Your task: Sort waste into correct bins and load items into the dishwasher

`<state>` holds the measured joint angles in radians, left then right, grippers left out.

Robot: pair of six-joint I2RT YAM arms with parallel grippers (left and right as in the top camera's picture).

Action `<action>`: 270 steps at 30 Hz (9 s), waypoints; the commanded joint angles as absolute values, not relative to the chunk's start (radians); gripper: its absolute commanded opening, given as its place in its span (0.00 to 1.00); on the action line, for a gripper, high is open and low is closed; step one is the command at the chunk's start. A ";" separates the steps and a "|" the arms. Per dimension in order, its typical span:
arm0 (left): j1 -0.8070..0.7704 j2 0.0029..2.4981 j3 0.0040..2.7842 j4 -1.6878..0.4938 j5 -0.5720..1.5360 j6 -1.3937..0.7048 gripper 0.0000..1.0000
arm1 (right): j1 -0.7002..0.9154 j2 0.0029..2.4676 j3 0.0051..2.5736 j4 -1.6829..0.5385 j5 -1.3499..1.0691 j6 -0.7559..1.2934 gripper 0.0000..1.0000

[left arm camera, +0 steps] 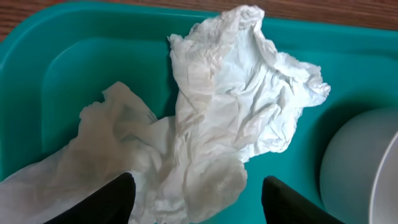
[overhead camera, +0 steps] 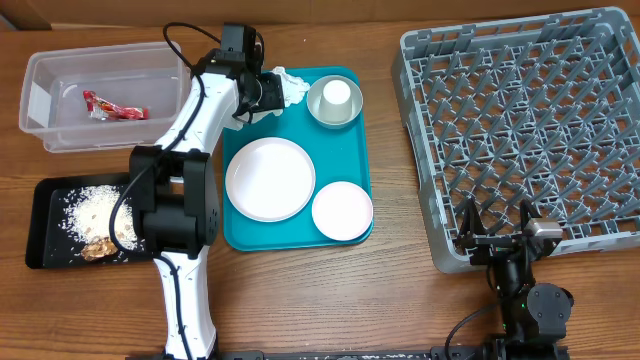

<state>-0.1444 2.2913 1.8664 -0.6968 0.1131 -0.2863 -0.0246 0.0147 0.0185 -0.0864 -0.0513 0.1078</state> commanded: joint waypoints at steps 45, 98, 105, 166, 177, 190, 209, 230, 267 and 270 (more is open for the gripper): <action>-0.173 2.328 1.875 -0.703 0.023 -0.292 0.30 | -0.023 0.003 0.008 -0.080 -0.045 0.104 1.00; 0.199 1.977 1.966 -0.786 -0.115 -0.186 0.04 | -0.022 0.003 0.008 -0.080 -0.046 0.104 1.00; 0.247 2.082 1.966 -0.817 -0.113 -0.186 0.09 | -0.022 0.003 0.008 -0.080 -0.045 0.104 1.00; -0.032 1.878 1.966 -1.409 -0.185 -0.602 1.00 | -0.022 0.003 0.008 -0.080 -0.046 0.104 1.00; 0.316 1.878 1.966 -1.522 -0.004 -0.607 1.00 | -0.023 0.003 0.008 -0.080 -0.045 0.104 1.00; 0.371 1.878 1.966 -1.513 -0.003 -0.606 1.00 | -0.022 0.003 0.008 0.155 -0.781 0.889 1.00; 0.370 1.878 1.966 -1.513 -0.003 -0.606 1.00 | -0.022 0.201 0.421 0.209 -0.524 0.937 1.00; 0.370 1.878 1.966 -1.513 -0.003 -0.606 1.00 | 0.637 1.370 1.457 -0.892 -0.094 0.326 1.00; 0.370 1.878 1.966 -1.513 -0.003 -0.607 1.00 | 0.936 1.881 1.250 -0.701 0.260 0.649 0.58; 0.370 1.878 1.966 -1.513 -0.004 -0.606 1.00 | 0.936 1.881 1.232 -0.682 0.238 0.652 0.53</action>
